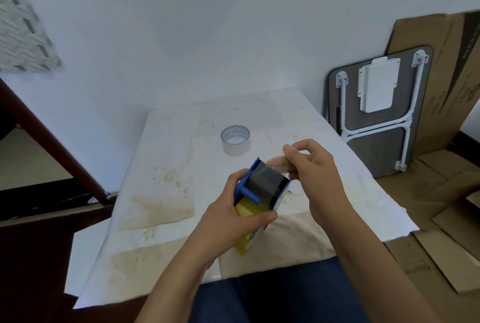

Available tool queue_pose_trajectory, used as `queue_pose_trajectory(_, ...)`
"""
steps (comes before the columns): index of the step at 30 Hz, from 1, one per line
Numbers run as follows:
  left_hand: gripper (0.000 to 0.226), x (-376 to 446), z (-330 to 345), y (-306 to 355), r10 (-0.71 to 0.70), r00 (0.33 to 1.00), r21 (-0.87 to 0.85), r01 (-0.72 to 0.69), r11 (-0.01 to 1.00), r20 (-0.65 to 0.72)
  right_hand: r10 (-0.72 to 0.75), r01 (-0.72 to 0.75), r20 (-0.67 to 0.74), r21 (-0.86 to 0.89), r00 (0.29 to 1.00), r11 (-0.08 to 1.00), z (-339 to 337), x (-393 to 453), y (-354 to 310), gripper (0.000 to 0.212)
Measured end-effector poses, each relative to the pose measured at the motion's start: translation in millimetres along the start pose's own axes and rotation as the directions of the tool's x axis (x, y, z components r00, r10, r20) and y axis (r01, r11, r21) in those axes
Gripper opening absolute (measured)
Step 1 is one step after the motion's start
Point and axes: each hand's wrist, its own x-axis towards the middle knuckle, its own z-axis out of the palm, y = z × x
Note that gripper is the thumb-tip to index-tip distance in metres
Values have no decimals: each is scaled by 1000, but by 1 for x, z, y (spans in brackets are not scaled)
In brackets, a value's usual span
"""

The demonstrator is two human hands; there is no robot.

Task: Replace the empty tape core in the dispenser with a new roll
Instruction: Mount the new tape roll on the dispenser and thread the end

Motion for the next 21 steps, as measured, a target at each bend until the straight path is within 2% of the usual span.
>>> queue_pose_trajectory(3, 77, -1, -1, 3, 28, 999, 51, -26, 998, -38, 41, -42, 29, 23, 999, 999, 0, 1, -1, 20)
queue_pose_trajectory(5, 74, -3, -3, 5, 52, 996, 80, -46, 996, -69, 107, -118, 102, 116, 989, 986, -2, 2, 0, 13)
queue_pose_trajectory(8, 68, -4, -10, 3, 57, 996, 81, -51, 995, -74, 217, -279, 245, 254, 945, 926, -6, 3, 5, 5)
queue_pose_trajectory(11, 63, -5, -18, 2, 49, 998, 69, -46, 997, -40, 278, -403, 368, 325, 887, 855, -6, 4, 11, 9)
queue_pose_trajectory(15, 57, -6, -22, 1, 37, 999, 28, -36, 999, -29, 265, -421, 421, 337, 867, 842, -1, 3, 16, 14)
queue_pose_trajectory(21, 51, -8, -23, 2, 14, 1000, -40, -15, 999, -21, 253, -395, 403, 322, 880, 861, 6, 2, 15, 21)
